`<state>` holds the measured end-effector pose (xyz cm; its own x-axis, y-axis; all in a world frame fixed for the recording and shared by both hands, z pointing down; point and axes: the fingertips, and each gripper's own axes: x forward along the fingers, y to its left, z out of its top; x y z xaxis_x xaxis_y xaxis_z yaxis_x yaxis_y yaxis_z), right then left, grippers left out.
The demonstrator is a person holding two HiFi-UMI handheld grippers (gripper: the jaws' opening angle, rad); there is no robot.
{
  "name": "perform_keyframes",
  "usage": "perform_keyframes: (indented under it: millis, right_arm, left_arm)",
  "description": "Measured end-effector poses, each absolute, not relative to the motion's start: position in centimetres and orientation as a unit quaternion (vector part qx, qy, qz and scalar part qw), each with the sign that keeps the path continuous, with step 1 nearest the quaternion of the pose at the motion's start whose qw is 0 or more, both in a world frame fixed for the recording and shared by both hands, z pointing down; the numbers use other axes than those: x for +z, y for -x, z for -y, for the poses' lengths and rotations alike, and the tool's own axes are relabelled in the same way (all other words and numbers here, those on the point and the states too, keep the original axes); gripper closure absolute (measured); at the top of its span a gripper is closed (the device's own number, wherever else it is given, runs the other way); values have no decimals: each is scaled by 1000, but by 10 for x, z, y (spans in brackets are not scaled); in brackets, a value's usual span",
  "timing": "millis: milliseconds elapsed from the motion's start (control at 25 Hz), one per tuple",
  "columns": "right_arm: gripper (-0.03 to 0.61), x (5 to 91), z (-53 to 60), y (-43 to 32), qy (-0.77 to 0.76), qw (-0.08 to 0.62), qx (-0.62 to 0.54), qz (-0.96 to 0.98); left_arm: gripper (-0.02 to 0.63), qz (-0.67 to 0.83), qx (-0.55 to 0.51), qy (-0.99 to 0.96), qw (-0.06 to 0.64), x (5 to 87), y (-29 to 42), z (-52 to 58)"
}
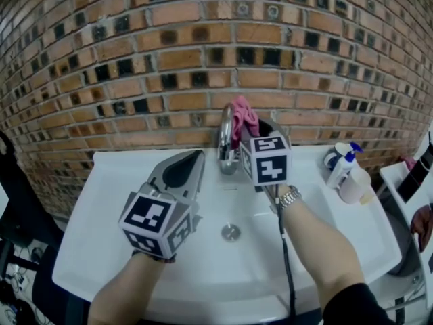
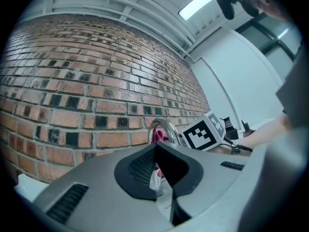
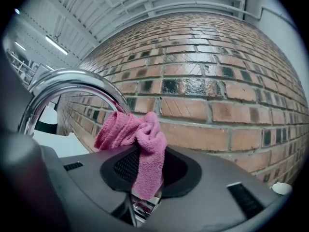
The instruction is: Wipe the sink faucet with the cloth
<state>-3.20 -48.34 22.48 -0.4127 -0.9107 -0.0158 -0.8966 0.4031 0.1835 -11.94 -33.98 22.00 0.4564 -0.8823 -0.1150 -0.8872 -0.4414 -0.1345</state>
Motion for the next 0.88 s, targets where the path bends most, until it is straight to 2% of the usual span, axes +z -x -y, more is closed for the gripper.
perform_keyframes:
  millis: [880]
  right_arm:
    - [488,281,478,37,-533,101,-48,839]
  left_arm:
    - [611,-522,11,849,85,224,116,338]
